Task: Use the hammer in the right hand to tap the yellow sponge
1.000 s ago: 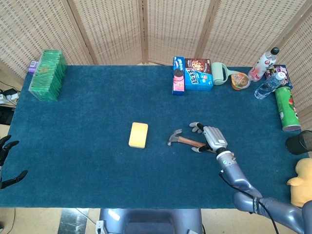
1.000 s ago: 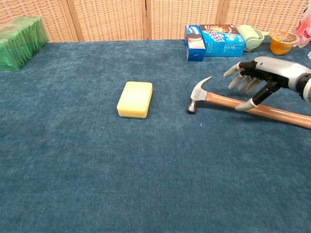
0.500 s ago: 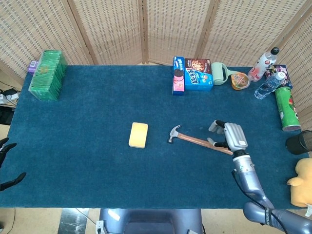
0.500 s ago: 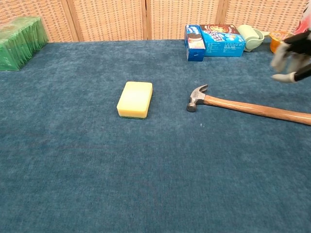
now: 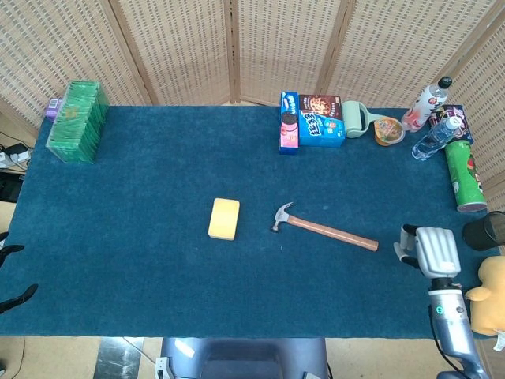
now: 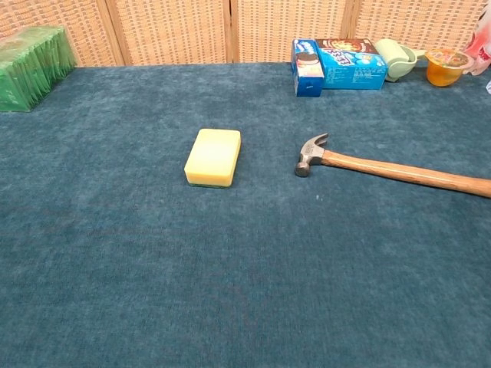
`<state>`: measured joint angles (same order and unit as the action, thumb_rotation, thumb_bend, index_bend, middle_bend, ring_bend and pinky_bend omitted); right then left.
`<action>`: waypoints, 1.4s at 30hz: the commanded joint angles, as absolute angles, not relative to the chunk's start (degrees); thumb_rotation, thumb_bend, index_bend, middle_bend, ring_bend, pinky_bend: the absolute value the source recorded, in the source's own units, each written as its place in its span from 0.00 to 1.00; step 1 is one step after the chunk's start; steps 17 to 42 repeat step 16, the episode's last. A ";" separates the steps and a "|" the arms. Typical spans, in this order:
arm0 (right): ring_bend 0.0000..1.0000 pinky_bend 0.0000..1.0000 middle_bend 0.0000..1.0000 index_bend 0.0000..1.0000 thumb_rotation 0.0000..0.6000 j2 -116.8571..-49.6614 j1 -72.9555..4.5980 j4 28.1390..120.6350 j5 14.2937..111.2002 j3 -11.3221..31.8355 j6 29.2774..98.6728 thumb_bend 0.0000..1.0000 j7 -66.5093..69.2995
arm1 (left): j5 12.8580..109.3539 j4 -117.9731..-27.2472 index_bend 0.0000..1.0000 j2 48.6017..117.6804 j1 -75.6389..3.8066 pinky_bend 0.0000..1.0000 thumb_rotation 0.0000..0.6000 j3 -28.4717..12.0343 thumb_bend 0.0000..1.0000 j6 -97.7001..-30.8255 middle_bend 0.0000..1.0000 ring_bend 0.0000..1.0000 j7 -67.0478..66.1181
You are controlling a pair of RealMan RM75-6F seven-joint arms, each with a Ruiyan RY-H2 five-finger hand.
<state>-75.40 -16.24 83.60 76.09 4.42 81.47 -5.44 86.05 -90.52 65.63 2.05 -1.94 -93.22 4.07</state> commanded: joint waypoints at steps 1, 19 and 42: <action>0.80 0.71 0.72 0.71 1.00 -73.70 -13.00 84.28 78.16 2.75 84.72 0.37 -4.74 | 86.17 -90.10 0.28 66.10 2.61 0.00 1.00 -1.58 0.18 -93.60 0.15 0.05 4.78; 0.80 0.71 0.72 0.71 1.00 -70.92 -8.30 85.60 81.12 1.77 87.00 0.36 -1.77 | 88.50 -90.94 0.28 67.42 3.00 0.15 1.00 -1.32 0.18 -94.91 0.15 0.06 3.73; 0.80 0.71 0.72 0.71 1.00 -70.92 -8.30 85.60 81.12 1.77 87.00 0.36 -1.77 | 88.50 -90.94 0.28 67.42 3.00 0.15 1.00 -1.32 0.18 -94.91 0.15 0.06 3.73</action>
